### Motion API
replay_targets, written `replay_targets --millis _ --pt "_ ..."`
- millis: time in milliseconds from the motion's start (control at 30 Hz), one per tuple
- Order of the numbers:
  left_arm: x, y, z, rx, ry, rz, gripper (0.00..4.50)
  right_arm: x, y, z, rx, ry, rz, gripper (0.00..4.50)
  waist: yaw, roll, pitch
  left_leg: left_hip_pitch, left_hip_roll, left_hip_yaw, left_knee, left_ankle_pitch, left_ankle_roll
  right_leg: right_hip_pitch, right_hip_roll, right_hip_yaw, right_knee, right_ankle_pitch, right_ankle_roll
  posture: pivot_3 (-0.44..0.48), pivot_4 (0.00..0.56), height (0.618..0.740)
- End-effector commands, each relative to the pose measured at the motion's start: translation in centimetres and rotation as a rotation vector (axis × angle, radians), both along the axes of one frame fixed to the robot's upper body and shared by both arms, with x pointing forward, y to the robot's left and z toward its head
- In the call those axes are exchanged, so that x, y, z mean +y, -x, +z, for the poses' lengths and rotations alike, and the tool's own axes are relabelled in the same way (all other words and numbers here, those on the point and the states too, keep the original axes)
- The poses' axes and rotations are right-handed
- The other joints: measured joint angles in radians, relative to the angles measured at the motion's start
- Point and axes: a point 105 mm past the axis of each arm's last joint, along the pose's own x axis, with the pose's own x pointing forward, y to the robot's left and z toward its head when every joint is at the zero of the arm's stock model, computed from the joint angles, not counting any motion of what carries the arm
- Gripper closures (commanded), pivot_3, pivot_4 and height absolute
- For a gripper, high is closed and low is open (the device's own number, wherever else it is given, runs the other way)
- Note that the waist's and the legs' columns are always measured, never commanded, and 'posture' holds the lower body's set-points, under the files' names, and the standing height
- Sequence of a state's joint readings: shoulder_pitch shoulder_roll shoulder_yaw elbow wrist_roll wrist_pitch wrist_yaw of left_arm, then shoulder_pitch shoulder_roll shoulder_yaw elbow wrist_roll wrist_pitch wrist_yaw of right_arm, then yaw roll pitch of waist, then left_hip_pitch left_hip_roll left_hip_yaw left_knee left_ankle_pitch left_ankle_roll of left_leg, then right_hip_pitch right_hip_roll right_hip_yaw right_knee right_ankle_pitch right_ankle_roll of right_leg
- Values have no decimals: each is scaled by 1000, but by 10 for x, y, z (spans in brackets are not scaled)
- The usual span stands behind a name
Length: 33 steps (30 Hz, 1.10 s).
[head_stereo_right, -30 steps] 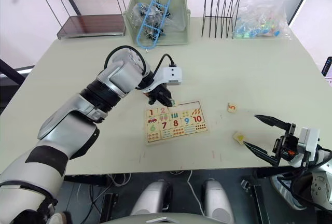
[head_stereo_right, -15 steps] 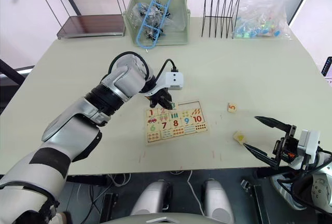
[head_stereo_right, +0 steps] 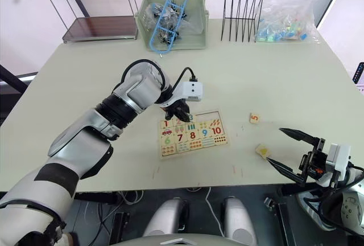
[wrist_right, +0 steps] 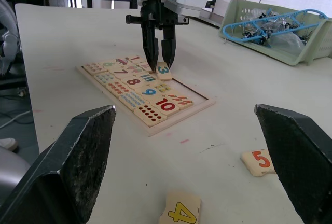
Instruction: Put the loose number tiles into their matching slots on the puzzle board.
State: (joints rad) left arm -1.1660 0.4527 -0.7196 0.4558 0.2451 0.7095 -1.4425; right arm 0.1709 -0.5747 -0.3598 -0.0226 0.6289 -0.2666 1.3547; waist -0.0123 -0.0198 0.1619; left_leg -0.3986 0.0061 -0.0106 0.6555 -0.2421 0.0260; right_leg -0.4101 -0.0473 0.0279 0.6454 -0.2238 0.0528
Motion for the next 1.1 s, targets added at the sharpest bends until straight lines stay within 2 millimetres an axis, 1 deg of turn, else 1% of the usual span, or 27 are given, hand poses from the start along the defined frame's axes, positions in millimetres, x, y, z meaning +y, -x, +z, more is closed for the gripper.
replay_targets --millis 33,433,500,533,567,600,633,667,700,933,1000,1100 --pt "-2 -2 4 -25 1 -10 3539 1 3 5 -33 10 5 0 0 0 0 0 0 0 0 0 0 0 0 0 0 0 0 0 150 740" --pt "0 -2 3 -21 -5 -13 3539 3 4 5 -34 13 7 0 0 0 0 0 0 0 0 0 0 0 0 0 0 0 0 0 150 740" --pt "-1 -2 3 -20 -1 -15 2492 4 4 5 -34 13 7 0 0 0 0 0 0 0 0 0 0 0 0 0 0 0 0 0 150 740" --pt "-2 -1 4 -19 3 -15 2258 4 4 5 -34 14 7 0 0 0 0 0 0 0 0 0 0 0 0 0 0 0 0 0 150 740" --pt "-2 -1 4 -18 3 -18 1707 4 4 5 -33 14 7 0 0 0 0 0 0 0 0 0 0 0 0 0 0 0 0 0 150 740" --pt "-2 0 4 -17 4 -20 1335 5 4 6 -33 14 6 0 0 0 0 0 0 0 0 0 0 0 0 0 0 0 0 0 150 740" --pt "-2 0 4 -16 5 -19 771 5 4 6 -33 12 6 0 0 0 0 0 0 0 0 0 0 0 0 0 0 0 0 0 150 740" --pt "-2 0 5 -16 7 -17 341 5 4 6 -32 11 6 0 0 0 0 0 0 0 0 0 0 0 0 0 0 0 0 0 150 740" --pt "-2 0 5 -15 8 -15 64 5 3 6 -32 11 6 0 0 0 0 0 0 0 0 0 0 0 0 0 0 0 0 0 150 740" --pt "-3 -3 17 -13 47 18 64 5 4 7 -30 9 3 0 0 0 0 0 0 0 0 0 0 0 0 0 0 0 0 0 150 740" --pt "-5 -3 25 1 97 24 64 5 4 8 -31 0 -4 0 0 0 0 0 0 0 0 0 0 0 0 0 0 0 0 0 150 740" --pt "-4 -8 36 -11 176 41 64 4 4 8 -30 -8 -12 0 0 0 0 0 0 0 0 0 0 0 0 0 0 0 0 0 150 740"
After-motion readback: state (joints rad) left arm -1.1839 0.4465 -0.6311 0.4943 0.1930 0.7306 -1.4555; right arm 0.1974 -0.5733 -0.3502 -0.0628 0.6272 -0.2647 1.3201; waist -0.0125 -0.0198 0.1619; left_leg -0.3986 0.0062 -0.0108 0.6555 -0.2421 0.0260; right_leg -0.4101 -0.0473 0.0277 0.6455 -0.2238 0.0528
